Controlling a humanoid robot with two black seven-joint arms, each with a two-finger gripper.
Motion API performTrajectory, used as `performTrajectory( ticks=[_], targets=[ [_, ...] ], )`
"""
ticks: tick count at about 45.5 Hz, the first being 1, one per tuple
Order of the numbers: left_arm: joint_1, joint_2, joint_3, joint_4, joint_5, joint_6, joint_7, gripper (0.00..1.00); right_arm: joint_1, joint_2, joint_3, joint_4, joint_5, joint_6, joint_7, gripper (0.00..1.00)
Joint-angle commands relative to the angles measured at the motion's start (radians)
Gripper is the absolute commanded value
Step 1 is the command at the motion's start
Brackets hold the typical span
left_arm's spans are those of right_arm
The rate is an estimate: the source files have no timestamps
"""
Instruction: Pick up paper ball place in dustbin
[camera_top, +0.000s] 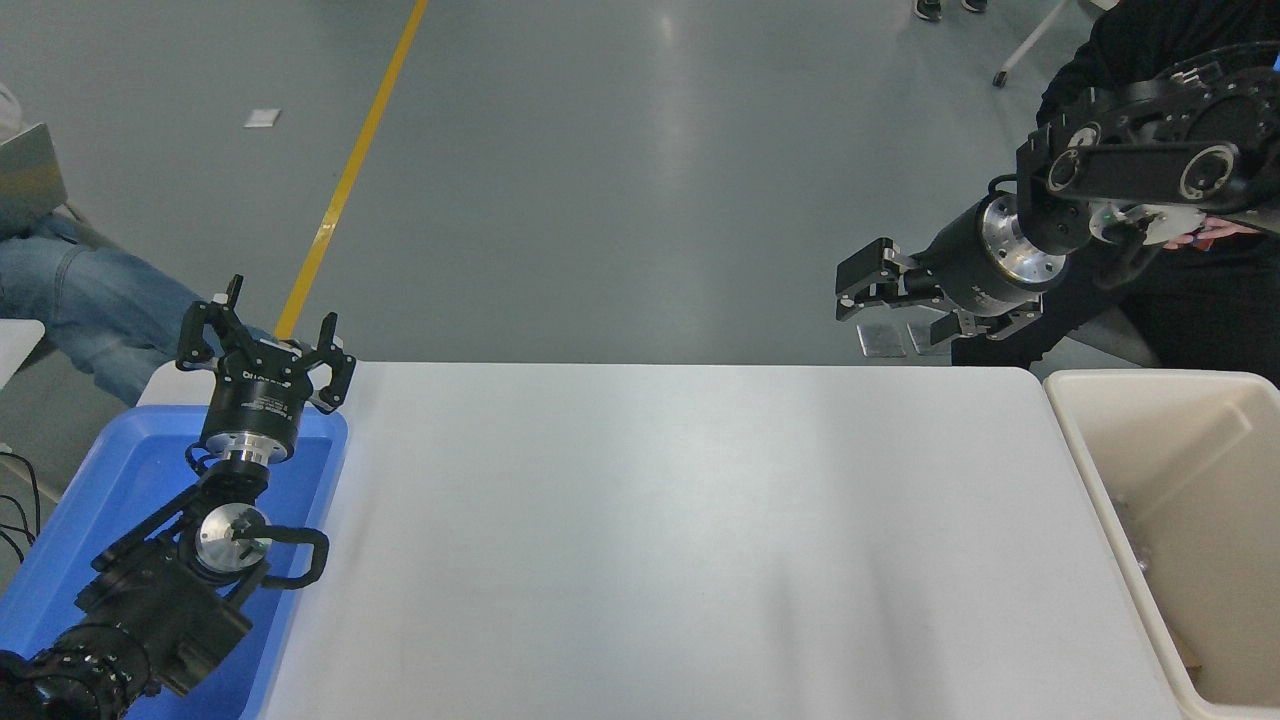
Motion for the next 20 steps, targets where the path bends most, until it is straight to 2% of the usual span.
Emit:
performTrajectory(
  ticks=[1, 20],
  targets=[
    [0.000, 0.000, 0.001, 0.001, 0.000, 0.000, -0.001, 0.99, 0.154, -0.026, -0.018, 0.162, 0.001, 0.093, 0.000, 1.00],
    [0.000, 0.000, 0.000, 0.000, 0.000, 0.000, -0.001, 0.99, 0.258, -0.046, -0.038, 0.242, 0.004, 0.139, 0.000, 1.00]
  ],
)
